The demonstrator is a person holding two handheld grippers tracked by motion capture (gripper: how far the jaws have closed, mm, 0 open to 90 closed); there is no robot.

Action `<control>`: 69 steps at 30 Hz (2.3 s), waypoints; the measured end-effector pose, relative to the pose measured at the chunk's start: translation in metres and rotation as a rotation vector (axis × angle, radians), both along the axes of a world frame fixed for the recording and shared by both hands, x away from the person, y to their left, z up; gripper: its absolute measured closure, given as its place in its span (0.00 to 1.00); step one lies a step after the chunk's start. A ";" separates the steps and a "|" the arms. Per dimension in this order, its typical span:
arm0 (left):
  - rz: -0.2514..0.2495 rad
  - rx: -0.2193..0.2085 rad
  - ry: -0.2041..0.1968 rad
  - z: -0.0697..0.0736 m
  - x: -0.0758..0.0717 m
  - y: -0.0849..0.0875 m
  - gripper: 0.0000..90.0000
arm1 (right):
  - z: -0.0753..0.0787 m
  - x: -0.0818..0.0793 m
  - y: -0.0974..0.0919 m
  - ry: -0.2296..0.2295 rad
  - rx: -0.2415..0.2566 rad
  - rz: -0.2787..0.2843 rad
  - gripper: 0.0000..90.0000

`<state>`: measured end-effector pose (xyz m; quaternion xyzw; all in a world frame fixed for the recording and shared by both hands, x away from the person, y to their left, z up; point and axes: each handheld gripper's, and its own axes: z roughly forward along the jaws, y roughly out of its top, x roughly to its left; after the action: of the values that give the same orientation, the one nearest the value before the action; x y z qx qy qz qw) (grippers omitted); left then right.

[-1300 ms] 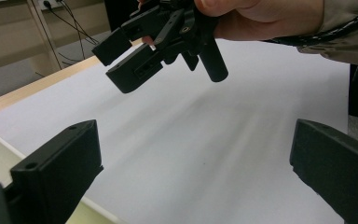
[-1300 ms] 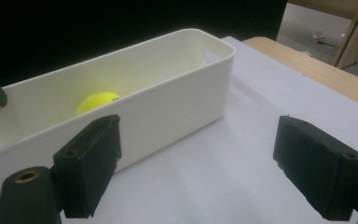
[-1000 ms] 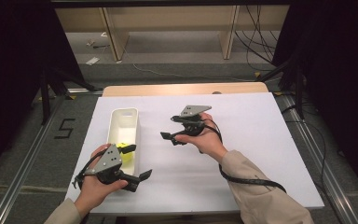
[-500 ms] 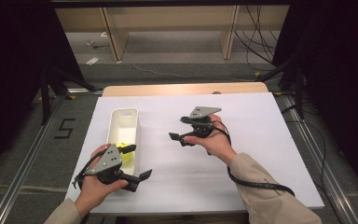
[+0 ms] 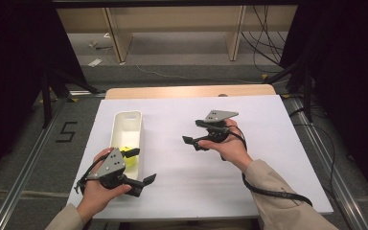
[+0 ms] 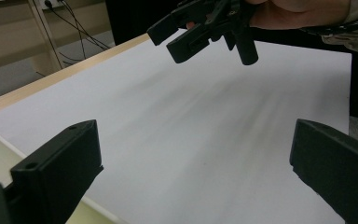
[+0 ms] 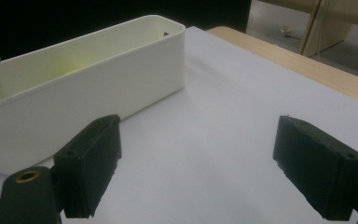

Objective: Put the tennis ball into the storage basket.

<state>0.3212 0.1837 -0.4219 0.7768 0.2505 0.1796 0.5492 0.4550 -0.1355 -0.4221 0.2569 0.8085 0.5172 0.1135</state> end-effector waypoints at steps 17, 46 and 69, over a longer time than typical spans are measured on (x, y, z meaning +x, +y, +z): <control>0.003 -0.001 0.000 0.000 0.000 0.000 0.02 | 0.000 -0.010 -0.032 -0.006 -0.006 -0.046 0.18; 0.007 -0.002 0.001 0.000 0.000 0.000 0.02 | -0.001 -0.028 -0.081 -0.006 0.000 -0.130 0.18; 0.011 -0.004 -0.003 0.001 0.000 0.001 0.02 | -0.004 -0.040 -0.116 -0.008 0.012 -0.192 0.18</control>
<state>0.3215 0.1845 -0.4210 0.7741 0.2542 0.1831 0.5500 0.4150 -0.2512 -0.4262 0.3318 0.7766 0.5097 0.1644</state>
